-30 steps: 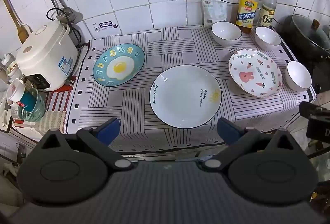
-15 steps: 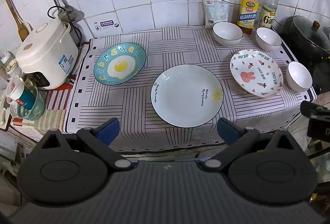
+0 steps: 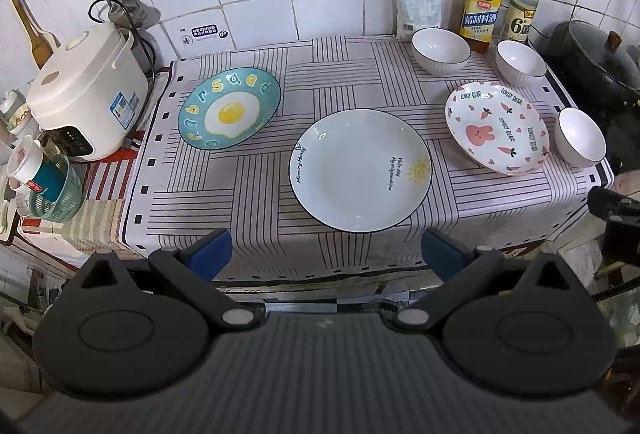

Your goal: Organize plates and bowls

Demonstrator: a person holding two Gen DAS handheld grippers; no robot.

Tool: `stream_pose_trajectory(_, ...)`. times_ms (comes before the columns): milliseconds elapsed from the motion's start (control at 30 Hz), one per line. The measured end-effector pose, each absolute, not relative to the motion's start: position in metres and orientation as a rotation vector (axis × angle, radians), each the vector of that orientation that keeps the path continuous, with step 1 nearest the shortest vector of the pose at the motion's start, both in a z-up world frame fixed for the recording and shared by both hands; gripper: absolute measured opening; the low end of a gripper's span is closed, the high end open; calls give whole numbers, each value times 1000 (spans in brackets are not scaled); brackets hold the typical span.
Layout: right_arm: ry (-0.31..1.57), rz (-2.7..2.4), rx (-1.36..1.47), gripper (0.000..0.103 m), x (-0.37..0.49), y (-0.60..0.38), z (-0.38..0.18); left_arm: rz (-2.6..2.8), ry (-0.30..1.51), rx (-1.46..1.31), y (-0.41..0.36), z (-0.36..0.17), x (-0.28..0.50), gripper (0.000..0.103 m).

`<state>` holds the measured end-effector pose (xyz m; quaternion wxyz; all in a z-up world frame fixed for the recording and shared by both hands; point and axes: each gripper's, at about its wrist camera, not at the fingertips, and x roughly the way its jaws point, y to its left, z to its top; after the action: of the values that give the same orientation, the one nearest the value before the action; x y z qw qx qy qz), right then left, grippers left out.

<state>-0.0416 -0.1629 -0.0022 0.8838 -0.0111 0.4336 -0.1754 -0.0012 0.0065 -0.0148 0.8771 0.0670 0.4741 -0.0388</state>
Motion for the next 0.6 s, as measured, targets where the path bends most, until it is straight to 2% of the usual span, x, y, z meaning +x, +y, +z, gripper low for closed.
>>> stream_pose_trajectory(600,844,-349,-41,103,-43,-168,-6,-73,1013,118,9,-20,3,103)
